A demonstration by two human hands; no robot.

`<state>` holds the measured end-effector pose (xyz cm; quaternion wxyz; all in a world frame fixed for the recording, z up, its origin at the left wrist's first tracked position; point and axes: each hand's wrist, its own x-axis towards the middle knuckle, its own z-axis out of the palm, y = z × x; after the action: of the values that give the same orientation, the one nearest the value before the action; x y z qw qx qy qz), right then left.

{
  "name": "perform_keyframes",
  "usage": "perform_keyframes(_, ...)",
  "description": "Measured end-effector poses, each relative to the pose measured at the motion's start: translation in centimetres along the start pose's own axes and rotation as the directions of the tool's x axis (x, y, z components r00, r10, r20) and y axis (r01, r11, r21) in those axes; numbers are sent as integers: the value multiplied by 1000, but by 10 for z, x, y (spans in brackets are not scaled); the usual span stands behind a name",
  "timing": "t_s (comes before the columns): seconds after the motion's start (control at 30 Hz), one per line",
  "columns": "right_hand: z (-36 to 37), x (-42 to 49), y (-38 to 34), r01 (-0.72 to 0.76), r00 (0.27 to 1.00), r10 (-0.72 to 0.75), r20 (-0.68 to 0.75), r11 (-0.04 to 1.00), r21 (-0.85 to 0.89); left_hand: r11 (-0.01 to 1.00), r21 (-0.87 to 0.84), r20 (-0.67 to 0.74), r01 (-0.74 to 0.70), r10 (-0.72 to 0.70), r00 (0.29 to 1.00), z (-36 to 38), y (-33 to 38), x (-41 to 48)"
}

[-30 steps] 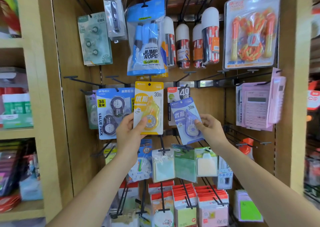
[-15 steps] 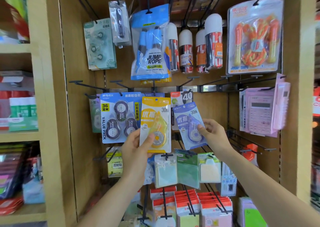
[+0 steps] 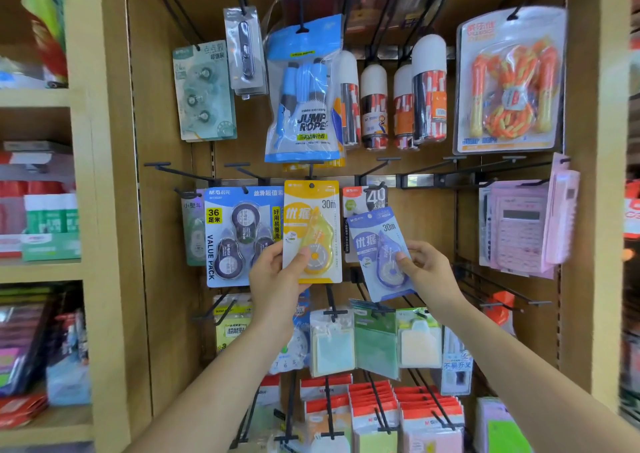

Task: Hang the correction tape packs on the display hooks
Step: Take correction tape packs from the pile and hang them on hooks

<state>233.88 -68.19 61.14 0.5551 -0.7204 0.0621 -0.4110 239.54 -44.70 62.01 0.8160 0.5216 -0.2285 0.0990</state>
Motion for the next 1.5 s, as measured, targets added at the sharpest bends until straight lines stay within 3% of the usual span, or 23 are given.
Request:
perform_keyframes(0.17, 1, -1, -1, 6, 1000, -6, 1, 1000, 5, 999, 30, -38, 19, -17, 999, -1, -9, 5)
perform_keyframes(0.3, 1, -1, 0, 11, 1000, -11, 2, 1000, -15, 933, 296, -64, -205, 234, 970, -4, -14, -4)
perform_keyframes(0.4, 0, 0, 1, 15, 1000, -15, 2, 1000, -10, 777, 494, -85, -390, 489, 868, -8, -20, -22)
perform_keyframes(0.5, 0, 0, 3, 14, 1000, -14, 5, 1000, -8, 491, 653, 113, -576, 689, 716, -7, -17, -22)
perform_keyframes(0.57, 0, 0, 3, 13, 1000, -13, 9, 1000, -5, 308, 721, 298, -621, 671, 678, 0, -8, -8)
perform_keyframes(0.67, -1, 0, 3, 18, 1000, -18, 7, 1000, -4, 47, 783, 539, -621, 448, 713, 13, 2, 13)
perform_keyframes(0.77, -1, -2, 3, 23, 1000, -23, 3, 1000, -2, -175, 796, 605, -579, 272, 749, 24, 3, 32)
perform_keyframes(0.87, 0, -2, 3, 31, 1000, -31, 2, 999, -11, -268, 795, 601, -545, 223, 767, 30, 0, 47)
perform_keyframes(1.0, 0, -2, 4, 42, 999, -43, -6, 999, -31, -283, 799, 573, -530, 95, 814, 41, -6, 62)
perform_keyframes(1.2, 0, -2, 6, 39, 999, -40, -26, 999, -31, -67, 882, 456, -467, -131, 880, 63, -6, 90)
perform_keyframes(1.3, 0, -1, 8, 32, 999, -33, -32, 999, -37, -22, 888, 450, -459, -161, 878, 64, -10, 102)
perform_keyframes(1.4, 0, 0, 9, 36, 999, -37, -34, 998, -45, 119, 890, 454, -439, -163, 876, 61, -11, 98)
perform_keyframes(1.5, -1, -1, 7, 51, 998, -52, -23, 998, -31, 201, 857, 494, -475, -58, 867, 49, -12, 78)
